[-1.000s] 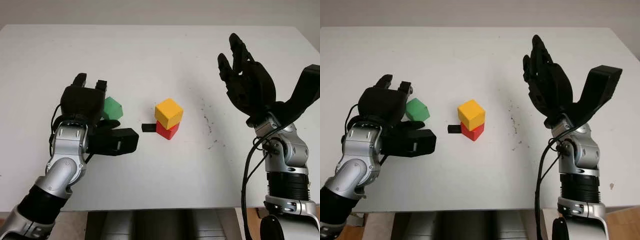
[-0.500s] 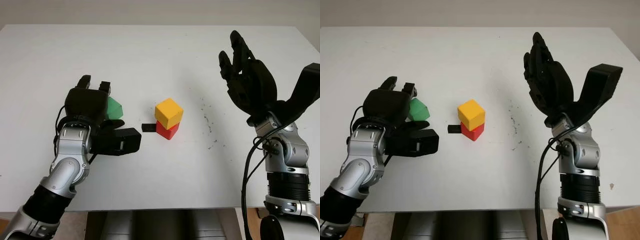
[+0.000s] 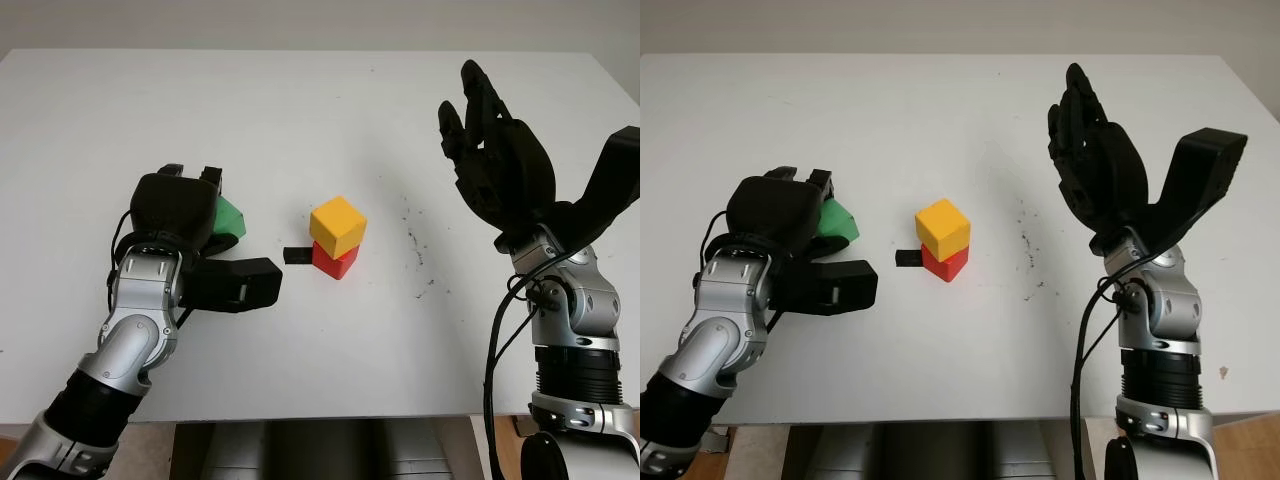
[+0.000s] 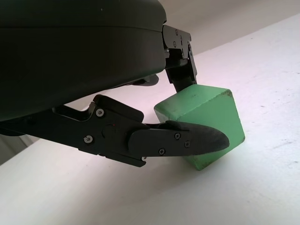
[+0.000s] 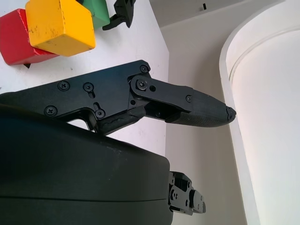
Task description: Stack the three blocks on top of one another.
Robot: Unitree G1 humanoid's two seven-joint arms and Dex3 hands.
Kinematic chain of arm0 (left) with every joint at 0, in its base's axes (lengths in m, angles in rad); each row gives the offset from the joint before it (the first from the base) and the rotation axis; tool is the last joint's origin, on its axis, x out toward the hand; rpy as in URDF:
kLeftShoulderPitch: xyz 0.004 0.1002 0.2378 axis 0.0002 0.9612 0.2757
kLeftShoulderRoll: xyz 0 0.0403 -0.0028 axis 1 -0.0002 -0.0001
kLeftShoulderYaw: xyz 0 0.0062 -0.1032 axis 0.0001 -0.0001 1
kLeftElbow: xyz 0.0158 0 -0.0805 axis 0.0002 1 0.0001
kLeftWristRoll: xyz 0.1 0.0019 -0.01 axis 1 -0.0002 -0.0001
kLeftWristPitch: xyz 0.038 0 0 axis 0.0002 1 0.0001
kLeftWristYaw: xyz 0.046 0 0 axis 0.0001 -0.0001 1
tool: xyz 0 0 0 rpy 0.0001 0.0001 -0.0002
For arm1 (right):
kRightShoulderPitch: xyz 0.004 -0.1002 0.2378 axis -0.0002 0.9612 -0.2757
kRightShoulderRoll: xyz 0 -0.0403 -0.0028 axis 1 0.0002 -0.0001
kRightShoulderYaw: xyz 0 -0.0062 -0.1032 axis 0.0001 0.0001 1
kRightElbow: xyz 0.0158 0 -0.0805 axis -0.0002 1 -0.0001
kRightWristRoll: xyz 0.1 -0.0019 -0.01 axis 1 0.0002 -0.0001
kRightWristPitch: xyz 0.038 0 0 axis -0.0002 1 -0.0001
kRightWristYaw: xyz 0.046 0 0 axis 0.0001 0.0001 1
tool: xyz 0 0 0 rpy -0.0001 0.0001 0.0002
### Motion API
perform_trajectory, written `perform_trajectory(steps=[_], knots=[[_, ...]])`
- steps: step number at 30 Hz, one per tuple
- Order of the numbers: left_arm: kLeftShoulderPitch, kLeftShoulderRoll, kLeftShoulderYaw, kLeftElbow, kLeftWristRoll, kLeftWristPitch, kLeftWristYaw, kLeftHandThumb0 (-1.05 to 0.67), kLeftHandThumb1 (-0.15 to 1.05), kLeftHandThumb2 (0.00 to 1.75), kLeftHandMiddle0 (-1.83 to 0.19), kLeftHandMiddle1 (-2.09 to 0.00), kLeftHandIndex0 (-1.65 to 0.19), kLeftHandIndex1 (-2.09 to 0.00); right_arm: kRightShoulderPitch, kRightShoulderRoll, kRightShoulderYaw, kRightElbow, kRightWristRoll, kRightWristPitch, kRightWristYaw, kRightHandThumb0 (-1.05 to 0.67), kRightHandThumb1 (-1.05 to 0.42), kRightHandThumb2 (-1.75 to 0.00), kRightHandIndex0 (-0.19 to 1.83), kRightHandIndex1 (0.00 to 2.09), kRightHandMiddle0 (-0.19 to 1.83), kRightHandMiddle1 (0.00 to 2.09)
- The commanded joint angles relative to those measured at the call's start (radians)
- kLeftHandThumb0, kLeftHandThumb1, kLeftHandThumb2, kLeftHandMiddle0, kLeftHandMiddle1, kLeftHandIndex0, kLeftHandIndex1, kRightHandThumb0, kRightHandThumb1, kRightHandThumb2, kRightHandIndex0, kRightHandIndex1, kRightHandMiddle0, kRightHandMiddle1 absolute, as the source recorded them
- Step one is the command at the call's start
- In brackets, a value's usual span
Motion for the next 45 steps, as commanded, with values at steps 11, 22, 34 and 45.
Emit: perform_trajectory(steps=[11,22,34,45], knots=[[0.041,0.006,0.062,-0.087,-0.137,-0.088,0.138,-0.34,1.05,0.16,-0.33,-0.18,-0.19,-1.4,-0.002,-0.018,-0.002,0.01,-0.008,-0.027,0.024,-0.65,-1.05,-0.68,-0.19,0.0,-0.19,0.01],[-0.056,0.061,0.296,-0.156,-0.754,-0.149,-0.094,-0.4,1.05,0.09,-0.4,-0.09,-0.28,-1.68,-0.003,-0.013,0.004,0.027,-0.029,-0.057,0.033,-0.59,-1.05,-0.72,-0.19,0.0,-0.18,0.02],[-0.194,0.191,0.286,-0.058,-0.91,-0.15,-0.171,-0.4,1.05,0.07,-0.41,-0.04,-0.32,-1.59,0.002,-0.018,0.008,0.042,-0.03,-0.082,0.063,-0.53,-1.05,-0.78,-0.19,0.0,-0.19,0.0],[-0.283,0.073,0.362,0.022,-1.223,-0.165,-0.091,-0.46,1.05,0.14,-0.28,-0.04,-0.32,-1.54,-0.005,0.003,0.016,0.084,-0.037,-0.118,0.062,-0.56,-1.05,-0.74,-0.19,0.0,-0.17,0.01]])
